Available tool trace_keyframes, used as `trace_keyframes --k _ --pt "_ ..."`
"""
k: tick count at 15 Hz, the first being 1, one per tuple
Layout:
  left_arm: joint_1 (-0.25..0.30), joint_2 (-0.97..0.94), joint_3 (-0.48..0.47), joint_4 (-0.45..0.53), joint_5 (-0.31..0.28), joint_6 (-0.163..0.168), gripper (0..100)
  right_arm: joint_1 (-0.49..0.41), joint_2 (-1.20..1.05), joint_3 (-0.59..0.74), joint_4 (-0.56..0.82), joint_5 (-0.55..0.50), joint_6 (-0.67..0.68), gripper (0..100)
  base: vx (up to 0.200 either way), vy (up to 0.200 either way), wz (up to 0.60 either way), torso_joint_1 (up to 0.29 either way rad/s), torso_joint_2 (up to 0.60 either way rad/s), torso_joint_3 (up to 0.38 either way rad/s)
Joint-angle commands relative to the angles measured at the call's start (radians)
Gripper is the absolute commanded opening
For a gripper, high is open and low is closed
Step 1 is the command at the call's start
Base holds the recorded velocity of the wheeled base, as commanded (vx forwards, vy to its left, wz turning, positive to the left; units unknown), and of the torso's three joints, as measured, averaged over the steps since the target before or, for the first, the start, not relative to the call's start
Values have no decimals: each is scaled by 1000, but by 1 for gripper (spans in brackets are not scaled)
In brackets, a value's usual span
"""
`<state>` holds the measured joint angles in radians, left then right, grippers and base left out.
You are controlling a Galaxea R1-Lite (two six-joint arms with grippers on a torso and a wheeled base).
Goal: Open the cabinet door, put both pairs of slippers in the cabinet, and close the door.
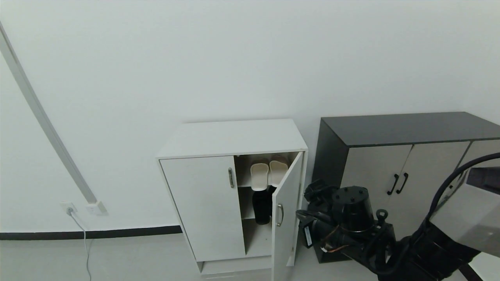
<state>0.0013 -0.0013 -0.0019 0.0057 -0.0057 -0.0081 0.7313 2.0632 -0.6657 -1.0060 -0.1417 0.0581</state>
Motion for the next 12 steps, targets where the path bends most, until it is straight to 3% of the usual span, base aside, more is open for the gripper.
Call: trace_keyframes --k 1,6,12 --pt "0 1 0 0 0 -1 0 0 -2 38 -6 2 -7 0 200 0 0 -7 -12 7" --pt "0 1 0 0 0 -1 0 -1 71 20 -39 1 -11 0 200 0 0 5 2 5" --pt "0 1 0 0 0 -1 0 -27 186 -112 -40 1 -30 0 0 0 0 0 0 0"
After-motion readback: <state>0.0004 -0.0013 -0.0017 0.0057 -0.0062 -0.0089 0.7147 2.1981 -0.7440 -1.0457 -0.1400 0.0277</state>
